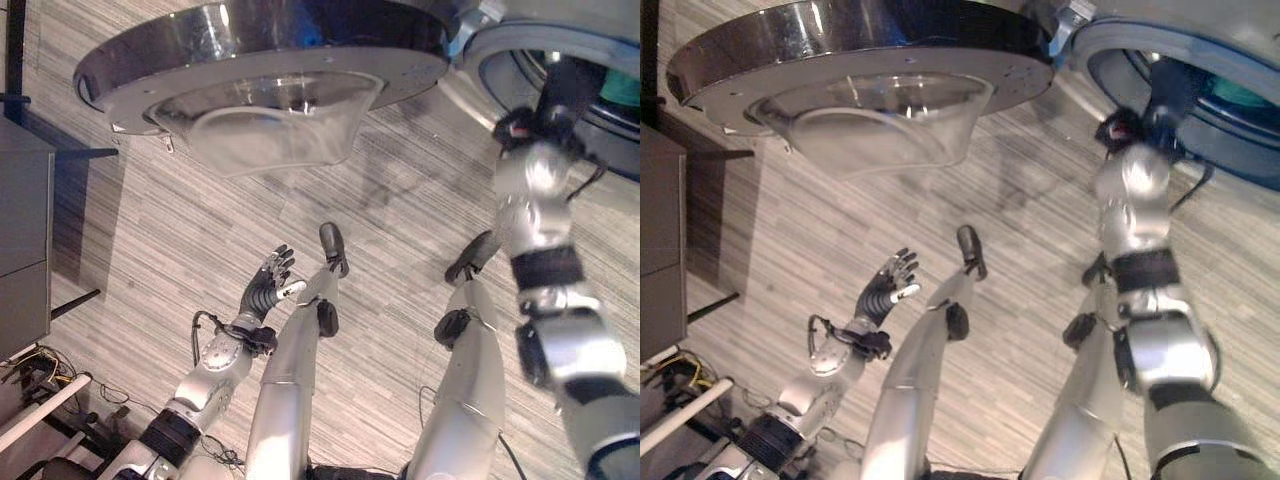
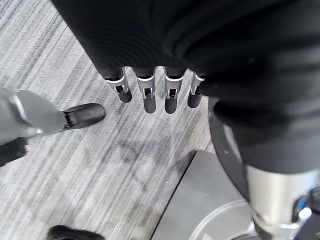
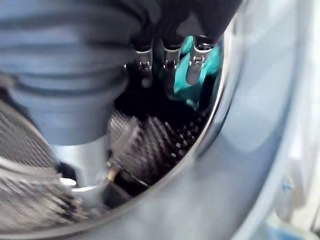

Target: Grab the laundry basket,head to the washer,open it,put in the laundry and shut it.

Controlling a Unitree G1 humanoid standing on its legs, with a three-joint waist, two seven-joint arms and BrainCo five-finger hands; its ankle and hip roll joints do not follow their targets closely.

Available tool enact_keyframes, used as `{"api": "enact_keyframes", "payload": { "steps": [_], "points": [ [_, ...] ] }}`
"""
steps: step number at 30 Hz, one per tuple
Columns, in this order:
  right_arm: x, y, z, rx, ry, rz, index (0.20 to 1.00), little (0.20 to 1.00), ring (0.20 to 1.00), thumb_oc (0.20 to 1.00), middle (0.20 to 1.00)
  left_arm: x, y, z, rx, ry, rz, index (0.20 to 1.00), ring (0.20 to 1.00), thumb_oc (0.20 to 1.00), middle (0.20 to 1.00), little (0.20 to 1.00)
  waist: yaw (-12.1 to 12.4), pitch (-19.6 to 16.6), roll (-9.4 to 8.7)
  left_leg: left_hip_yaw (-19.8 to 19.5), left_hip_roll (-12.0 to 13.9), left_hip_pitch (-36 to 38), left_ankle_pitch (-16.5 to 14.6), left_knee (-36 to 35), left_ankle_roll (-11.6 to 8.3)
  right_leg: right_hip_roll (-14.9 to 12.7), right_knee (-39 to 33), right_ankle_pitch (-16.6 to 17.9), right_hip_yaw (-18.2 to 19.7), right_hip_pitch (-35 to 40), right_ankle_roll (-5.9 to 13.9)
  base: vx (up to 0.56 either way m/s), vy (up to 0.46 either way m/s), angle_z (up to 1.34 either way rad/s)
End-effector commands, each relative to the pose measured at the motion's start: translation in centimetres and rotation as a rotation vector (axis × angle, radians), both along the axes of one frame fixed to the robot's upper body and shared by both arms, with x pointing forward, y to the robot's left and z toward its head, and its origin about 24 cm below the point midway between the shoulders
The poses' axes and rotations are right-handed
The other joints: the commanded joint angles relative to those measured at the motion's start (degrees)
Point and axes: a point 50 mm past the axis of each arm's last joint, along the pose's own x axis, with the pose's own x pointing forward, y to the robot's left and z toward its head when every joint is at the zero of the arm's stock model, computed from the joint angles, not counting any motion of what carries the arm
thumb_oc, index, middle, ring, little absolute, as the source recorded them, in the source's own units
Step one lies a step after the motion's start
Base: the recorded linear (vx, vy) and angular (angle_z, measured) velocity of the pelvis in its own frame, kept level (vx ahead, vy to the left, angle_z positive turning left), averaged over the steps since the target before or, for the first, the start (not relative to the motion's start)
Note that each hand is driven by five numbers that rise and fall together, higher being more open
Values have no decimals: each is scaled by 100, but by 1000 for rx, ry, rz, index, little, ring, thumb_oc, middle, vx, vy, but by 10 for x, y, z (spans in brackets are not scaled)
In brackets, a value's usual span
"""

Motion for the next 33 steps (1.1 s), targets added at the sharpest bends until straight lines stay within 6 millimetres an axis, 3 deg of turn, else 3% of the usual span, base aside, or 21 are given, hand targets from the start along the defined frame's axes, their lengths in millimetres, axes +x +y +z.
{"api": "enact_keyframes", "payload": {
  "steps": [1, 3, 4, 5, 7, 8, 9, 11, 12, 13, 15, 19, 21, 22, 23, 24, 25, 26, 28, 30, 33],
  "points": [
    [-24, -5, -36, -274, 63, -142, 1000, 1000, 1000, 1000, 1000, -34, 10, -30, 19, 80, 30, 1000, 1000, 1000, 1000, 1000, -10, -596, -211, -314, -148, 530, -1086, 124, -249, 474, -252, -244, 160, -223, 210, -29, 67, 7],
    [-31, -12, -69, -548, 257, -314, 1000, 1000, 1000, 1000, 1000, -40, 15, -34, 37, 90, 46, 1000, 1000, 1000, 1000, 1000, -101, -651, -305, -328, -175, 672, -1095, 50, -237, 501, -394, -181, 153, -44, 249, -3, 45, 1],
    [-36, -11, -85, -615, 318, -329, 1000, 1000, 1000, 1000, 1000, -42, 16, -35, 45, 87, 55, 1000, 1000, 1000, 1000, 1000, -151, -661, -334, -331, -188, 713, -1075, 35, -219, 502, -469, -134, 141, 26, 248, 3, 37, -9],
    [-37, -10, -87, -617, 322, -330, 1000, 1000, 1000, 1000, 1000, -44, 16, -36, 46, 91, 56, 1000, 1000, 1000, 1000, 1000, -154, -674, -336, -332, -189, 730, -1073, 28, -217, 504, -486, -126, 136, 49, 251, -15, 62, -10],
    [-53, -20, -195, -774, 812, -260, 1000, 1000, 1000, 1000, 1000, -48, 26, -39, 106, 100, 75, 1000, 1000, 1000, 1000, 1000, -264, -775, -476, -354, -187, 1132, -1108, -1, -195, 469, -727, 0, 63, 549, 309, -14, 72, -5],
    [-53, -19, -196, -774, 814, -258, 1000, 1000, 1000, 1000, 1000, -49, 26, -40, 108, 102, 76, 1000, 1000, 1000, 1000, 1000, -269, -764, -480, -358, -188, 1165, -1110, -10, -194, 472, -746, 6, 55, 588, 314, 9, 81, -1],
    [-73, -24, -245, -749, 1035, -184, 1000, 1000, 1000, 1000, 1000, -50, 33, -43, 153, 114, 95, 1000, 1000, 1000, 1000, 1000, -313, -818, -538, -363, -207, 1445, -1193, 45, -174, 437, -849, 69, 33, 917, 349, 18, 82, -1],
    [-100, -23, -290, -727, 1243, -75, 1000, 1000, 1000, 1000, 1000, -51, 39, -47, 185, 129, 116, 1000, 1000, 1000, 1000, 1000, -340, -814, -601, -368, -250, 1857, -1296, 56, -145, 379, -1000, 185, 34, 1337, 427, 28, 118, -3],
    [-112, -22, -307, -741, 1322, -25, 1000, 1000, 1000, 1000, 1000, -53, 43, -50, 203, 140, 129, 1000, 1000, 1000, 1000, 1000, -331, -805, -632, -357, -278, 2075, -1314, 43, -128, 367, -1110, 232, 19, 1590, 461, 24, 86, -5],
    [-113, -21, -307, -742, 1322, -22, 1000, 1000, 1000, 1000, 1000, -53, 44, -50, 204, 141, 130, 1000, 1000, 1000, 1000, 1000, -337, -777, -638, -356, -279, 2123, -1315, 28, -127, 372, -1136, 243, 13, 1643, 467, 24, 71, -5],
    [-154, -15, -348, -797, 1524, 124, 1000, 1000, 1000, 1000, 1000, -59, 54, -59, 256, 175, 159, 1000, 1000, 1000, 1000, 1000, -307, -978, -712, -343, -369, 2731, -1355, -150, -102, 378, -1464, 337, -112, 2236, 563, 50, 90, -6],
    [-183, -7, -371, -734, 1653, 228, 1000, 1000, 1000, 1000, 1000, -66, 63, -70, 310, 221, 175, 1000, 1000, 1000, 1000, 1000, -285, -1199, -706, -370, -371, 3444, -1250, -642, -103, 343, -1647, 453, -315, 2760, 676, 52, 80, -2],
    [-191, 1, -381, -710, 1705, 288, 1000, 1000, 1000, 1000, 1000, -67, 69, -76, 347, 246, 201, 1000, 1000, 1000, 1000, 1000, -325, -1211, -634, -372, -231, 3847, -1124, -947, -123, 293, -1412, 566, -239, 2868, 753, -16, 36, -4],
    [-195, 3, -386, -727, 1743, 311, 1000, 1000, 1000, 1000, 1000, -66, 70, -80, 372, 261, 204, 1000, 1000, 1000, 1000, 1000, -313, -1199, -602, -366, -159, 4045, -1038, -1084, -127, 373, -1225, 372, -180, 3047, 722, -88, 89, -4],
    [-201, 8, -393, -730, 1788, 347, 1000, 1000, 1000, 1000, 1000, -62, 68, -85, 413, 278, 200, 1000, 1000, 1000, 1000, 1000, -290, -1238, -522, -449, -124, 4237, -854, -1206, -49, 688, -506, -188, 171, 3334, 566, -85, 84, -1],
    [-200, 7, -392, -730, 1787, 345, 1000, 1000, 1000, 1000, 1000, -61, 67, -85, 413, 276, 199, 1000, 1000, 1000, 1000, 1000, -283, -1211, -527, -441, -129, 4271, -856, -1223, -55, 674, -439, -239, 192, 3324, 563, -64, 93, 5],
    [-204, 5, -395, -717, 1819, 342, 1000, 1000, 1000, 1000, 1000, -59, 66, -87, 425, 285, 197, 1000, 1000, 1000, 1000, 1000, -255, -1221, -493, -454, -119, 4384, -798, -1278, -34, 833, -104, -522, 357, 3461, 487, 0, 0, 0],
    [-221, 2, -404, -689, 1914, 351, 1000, 1000, 1000, 1000, 1000, -60, 69, -93, 447, 317, 203, 1000, 1000, 1000, 1000, 1000, -146, -1388, -481, -467, -114, 4531, -752, -1334, 3, 1040, 233, -941, 352, 3900, 348, 0, 0, 0],
    [-228, 2, -407, -656, 1951, 366, 1000, 1000, 1000, 1000, 1000, -64, 70, -100, 452, 355, 206, 1000, 1000, 1000, 1000, 1000, -53, -1528, -527, -461, -90, 4646, -703, -1431, -44, 1054, 134, -1059, 207, 4264, 304, 47, -58, -4],
    [-239, -1, -410, -614, 2000, 357, 1000, 1000, 1000, 1000, 1000, -70, 74, -106, 461, 385, 220, 1000, 1000, 1000, 1000, 1000, 72, -1728, -606, -447, -66, 4790, -639, -1565, -108, 1012, -181, -945, 110, 4601, 313, 49, -109, -6],
    [-255, -3, -415, -650, 2076, 405, 1000, 1000, 1000, 1000, 1000, -84, 82, -120, 474, 474, 248, 1000, 1000, 1000, 1000, 1000, 242, -2107, -751, -365, -1, 5015, -612, -1806, -207, 1151, -1069, -805, 59, 5125, 370, 48, -145, -21]
  ]
}}
